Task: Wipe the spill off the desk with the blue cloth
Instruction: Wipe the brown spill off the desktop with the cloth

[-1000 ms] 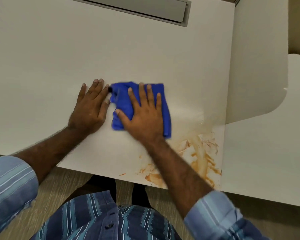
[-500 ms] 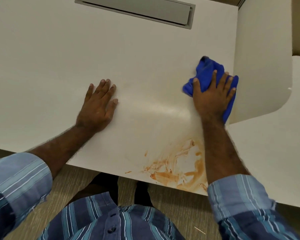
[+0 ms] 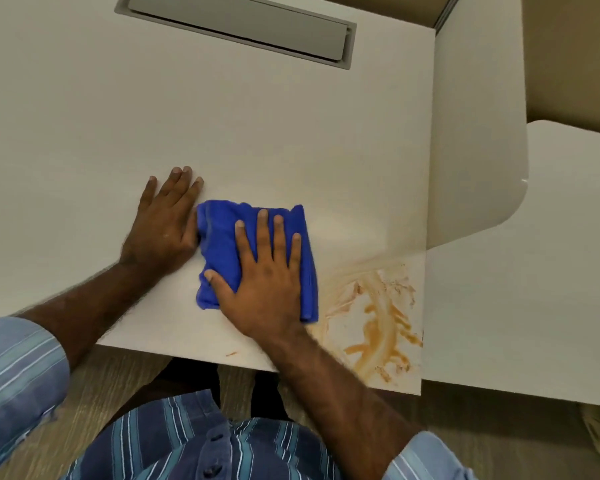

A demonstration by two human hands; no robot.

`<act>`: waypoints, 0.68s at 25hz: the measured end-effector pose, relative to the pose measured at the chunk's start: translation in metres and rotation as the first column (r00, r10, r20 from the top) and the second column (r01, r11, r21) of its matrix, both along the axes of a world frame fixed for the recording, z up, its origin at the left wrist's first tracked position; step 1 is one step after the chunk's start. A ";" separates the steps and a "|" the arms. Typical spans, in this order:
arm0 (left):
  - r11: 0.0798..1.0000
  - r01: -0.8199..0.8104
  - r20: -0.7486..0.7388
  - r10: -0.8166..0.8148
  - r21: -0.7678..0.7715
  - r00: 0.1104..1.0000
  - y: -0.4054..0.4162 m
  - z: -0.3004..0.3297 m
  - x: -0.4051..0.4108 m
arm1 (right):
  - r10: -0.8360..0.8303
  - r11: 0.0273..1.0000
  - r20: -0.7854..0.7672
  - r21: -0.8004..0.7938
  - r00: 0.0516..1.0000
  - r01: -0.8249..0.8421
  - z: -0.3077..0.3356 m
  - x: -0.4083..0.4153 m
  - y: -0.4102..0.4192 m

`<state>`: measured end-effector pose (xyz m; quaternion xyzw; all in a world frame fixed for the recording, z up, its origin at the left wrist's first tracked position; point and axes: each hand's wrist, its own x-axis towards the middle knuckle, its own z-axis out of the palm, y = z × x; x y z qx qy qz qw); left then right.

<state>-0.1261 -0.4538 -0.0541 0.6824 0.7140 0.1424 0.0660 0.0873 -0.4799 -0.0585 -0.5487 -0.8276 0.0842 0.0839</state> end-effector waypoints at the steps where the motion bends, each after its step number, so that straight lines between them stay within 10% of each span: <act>1: 1.000 0.005 -0.006 -0.006 -0.018 1.000 0.000 -0.001 -0.001 | 0.015 1.000 -0.003 -0.005 1.000 -0.015 -0.002 0.000 -0.003; 17: 0.995 -0.034 -0.013 0.035 0.098 0.999 -0.001 -0.004 0.004 | -0.408 0.900 0.088 -0.129 0.909 0.417 0.008 0.123 0.233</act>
